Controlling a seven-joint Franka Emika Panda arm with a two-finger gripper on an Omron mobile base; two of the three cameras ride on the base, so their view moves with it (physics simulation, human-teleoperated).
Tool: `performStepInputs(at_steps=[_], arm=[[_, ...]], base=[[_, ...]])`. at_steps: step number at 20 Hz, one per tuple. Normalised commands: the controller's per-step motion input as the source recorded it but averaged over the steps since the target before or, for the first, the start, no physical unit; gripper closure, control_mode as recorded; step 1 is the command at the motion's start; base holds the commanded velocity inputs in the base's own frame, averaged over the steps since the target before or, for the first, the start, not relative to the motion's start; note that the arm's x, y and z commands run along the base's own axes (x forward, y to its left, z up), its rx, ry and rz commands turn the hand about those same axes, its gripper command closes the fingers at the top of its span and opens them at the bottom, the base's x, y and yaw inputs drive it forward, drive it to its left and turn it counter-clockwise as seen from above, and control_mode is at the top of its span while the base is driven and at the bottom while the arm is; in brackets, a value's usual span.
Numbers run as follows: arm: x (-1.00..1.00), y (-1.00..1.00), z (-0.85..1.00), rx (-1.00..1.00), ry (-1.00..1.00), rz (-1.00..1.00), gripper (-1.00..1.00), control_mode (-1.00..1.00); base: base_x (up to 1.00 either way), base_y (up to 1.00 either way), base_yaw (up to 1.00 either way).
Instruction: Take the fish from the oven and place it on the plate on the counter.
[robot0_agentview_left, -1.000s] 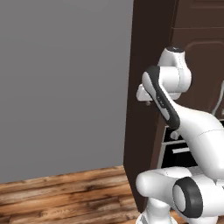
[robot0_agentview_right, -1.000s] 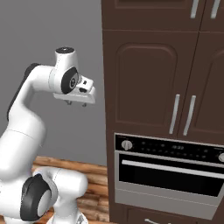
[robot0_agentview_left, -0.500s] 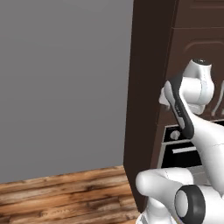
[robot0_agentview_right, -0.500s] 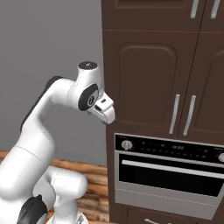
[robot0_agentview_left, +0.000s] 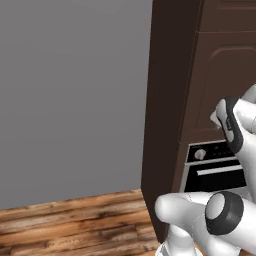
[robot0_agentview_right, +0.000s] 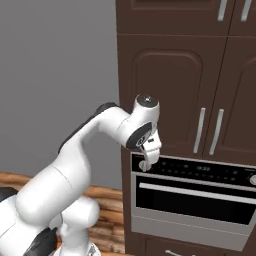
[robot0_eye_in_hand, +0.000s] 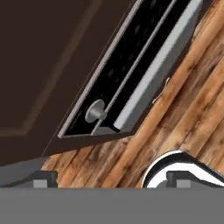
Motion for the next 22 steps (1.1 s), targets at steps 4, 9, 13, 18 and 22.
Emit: performStepInputs(at_steps=[4, 9, 13, 18, 22], arm=[[0.0, -0.97, -0.79, 0.23, -0.14, -0.39, -1.0, -1.0], [-0.04, -0.87, -0.93, 0.25, -0.23, -0.35, -1.0, -1.0], [-0.25, -0.78, -0.69, 0.27, -0.34, -0.26, -1.0, -1.0], [-0.18, -0.49, -0.56, 0.21, -0.41, -0.1, -1.0, -1.0], [0.0, -0.23, -0.44, 0.12, -0.43, -0.01, -1.0, -1.0]], base=[[0.0, 0.0, 0.0], [0.0, 0.0, 0.0], [0.0, 0.0, 0.0], [0.0, 0.0, 0.0], [0.0, 0.0, 0.0]])
